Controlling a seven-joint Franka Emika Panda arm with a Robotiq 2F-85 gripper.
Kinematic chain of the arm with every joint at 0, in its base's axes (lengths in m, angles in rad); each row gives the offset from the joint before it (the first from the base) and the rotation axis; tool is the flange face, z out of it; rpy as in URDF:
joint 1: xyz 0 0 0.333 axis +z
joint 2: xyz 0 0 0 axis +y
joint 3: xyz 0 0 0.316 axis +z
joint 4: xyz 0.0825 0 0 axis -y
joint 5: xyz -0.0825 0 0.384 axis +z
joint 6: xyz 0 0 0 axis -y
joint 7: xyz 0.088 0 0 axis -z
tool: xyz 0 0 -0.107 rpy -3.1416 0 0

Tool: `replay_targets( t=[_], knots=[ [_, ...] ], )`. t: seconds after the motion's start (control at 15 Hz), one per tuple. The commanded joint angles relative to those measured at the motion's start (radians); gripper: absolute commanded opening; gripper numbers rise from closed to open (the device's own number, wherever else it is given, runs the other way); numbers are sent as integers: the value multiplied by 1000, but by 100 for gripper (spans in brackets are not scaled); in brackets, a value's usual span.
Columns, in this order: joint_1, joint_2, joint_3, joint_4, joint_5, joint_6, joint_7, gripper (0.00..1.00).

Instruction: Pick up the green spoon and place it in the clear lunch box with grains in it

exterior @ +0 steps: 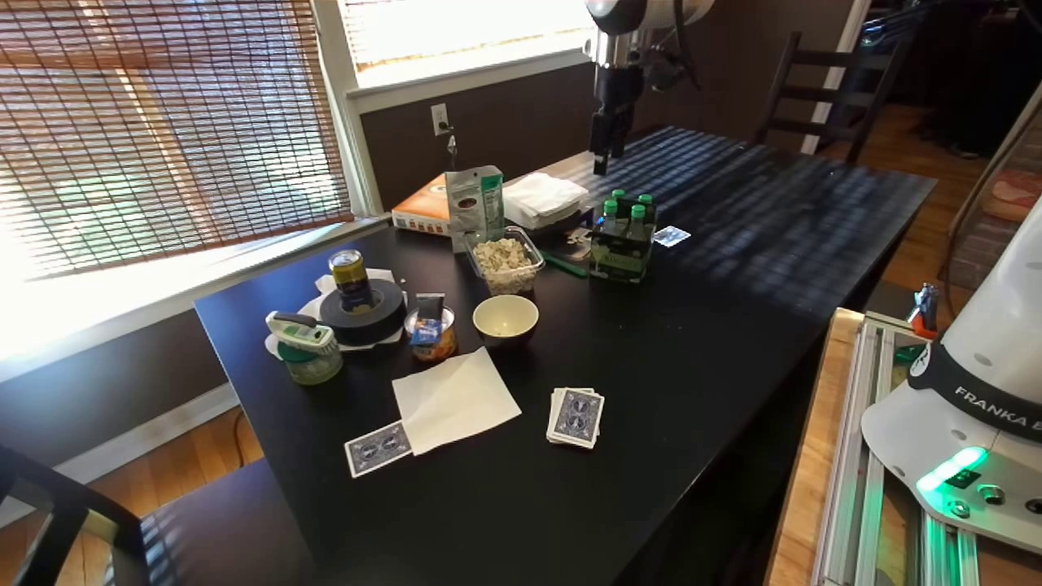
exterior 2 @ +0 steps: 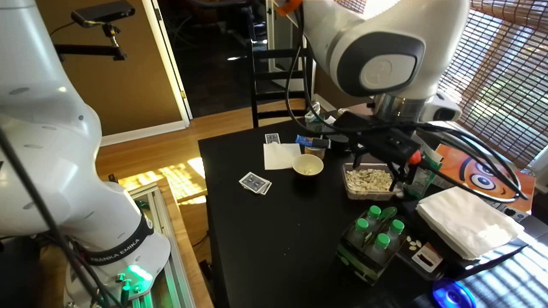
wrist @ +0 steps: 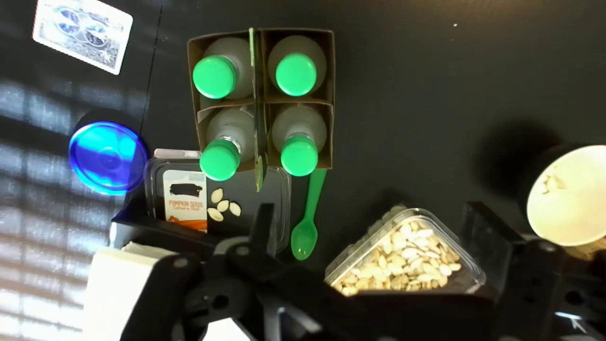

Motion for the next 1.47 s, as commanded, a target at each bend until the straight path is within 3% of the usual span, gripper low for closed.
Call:
replay_targets(
  t=[0.0,0.27,0.33,0.6,0.67,0.93,1.4],
  knots=[
    [-35,187,58,172,-6,-53,-65,100],
    [-58,315,96,324,-23,-126,-48,100],
    [-55,253,99,221,-23,-52,-33,100],
    [-63,274,107,239,-23,-57,-32,100],
    [-59,285,102,237,-17,1,1,100],
    [-64,437,107,343,-42,65,33,100],
    [-55,660,110,543,-107,37,109,100]
  ],
)
